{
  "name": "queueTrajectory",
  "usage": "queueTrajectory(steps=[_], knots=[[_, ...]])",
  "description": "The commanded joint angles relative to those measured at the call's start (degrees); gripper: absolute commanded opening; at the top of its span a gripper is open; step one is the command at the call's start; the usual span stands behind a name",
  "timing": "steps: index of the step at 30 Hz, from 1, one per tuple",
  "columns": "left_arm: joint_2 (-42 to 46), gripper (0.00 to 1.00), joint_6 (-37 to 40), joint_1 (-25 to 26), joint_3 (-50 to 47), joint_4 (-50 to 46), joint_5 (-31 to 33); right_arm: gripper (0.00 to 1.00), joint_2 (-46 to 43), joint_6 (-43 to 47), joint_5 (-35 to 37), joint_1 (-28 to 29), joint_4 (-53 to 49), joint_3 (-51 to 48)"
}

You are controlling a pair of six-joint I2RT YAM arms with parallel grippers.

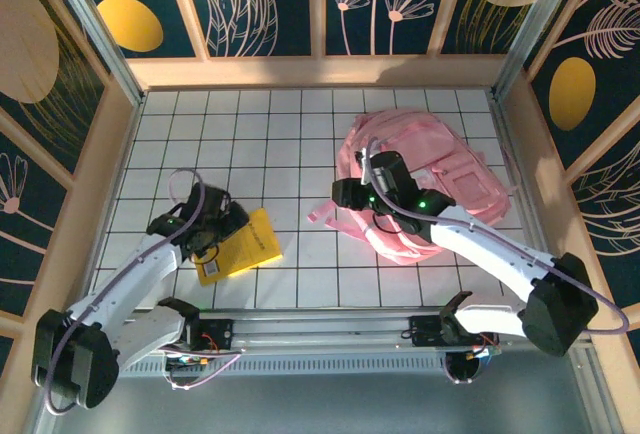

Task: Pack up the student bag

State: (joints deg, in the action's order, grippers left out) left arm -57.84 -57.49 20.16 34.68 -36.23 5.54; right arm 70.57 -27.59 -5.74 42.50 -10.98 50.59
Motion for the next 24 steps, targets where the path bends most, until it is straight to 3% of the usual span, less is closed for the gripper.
queueTrajectory(steps=[1,13,20,24], knots=[[-0.08,0.99,1.48,-2.96,-3.61,-3.71,0.74,0.46,1.27,-0.96,-3.69,0.78,2.81,-0.74],[-6.47,0.99,0.96,-3.15,-4.66,-0.58,1.01,0.46,5.46,-2.11,-8.3,3.3,5.62,-2.03],[-9.48,0.99,0.45,-2.46,-9.98,9.73,-10.75,0.46,10.19,-1.41,-9.01,5.29,6.38,0.34],[-7.88,0.99,-1.97,2.93,-8.76,14.67,-14.54,0.46,12.52,-1.93,-10.7,5.57,8.17,0.65]])
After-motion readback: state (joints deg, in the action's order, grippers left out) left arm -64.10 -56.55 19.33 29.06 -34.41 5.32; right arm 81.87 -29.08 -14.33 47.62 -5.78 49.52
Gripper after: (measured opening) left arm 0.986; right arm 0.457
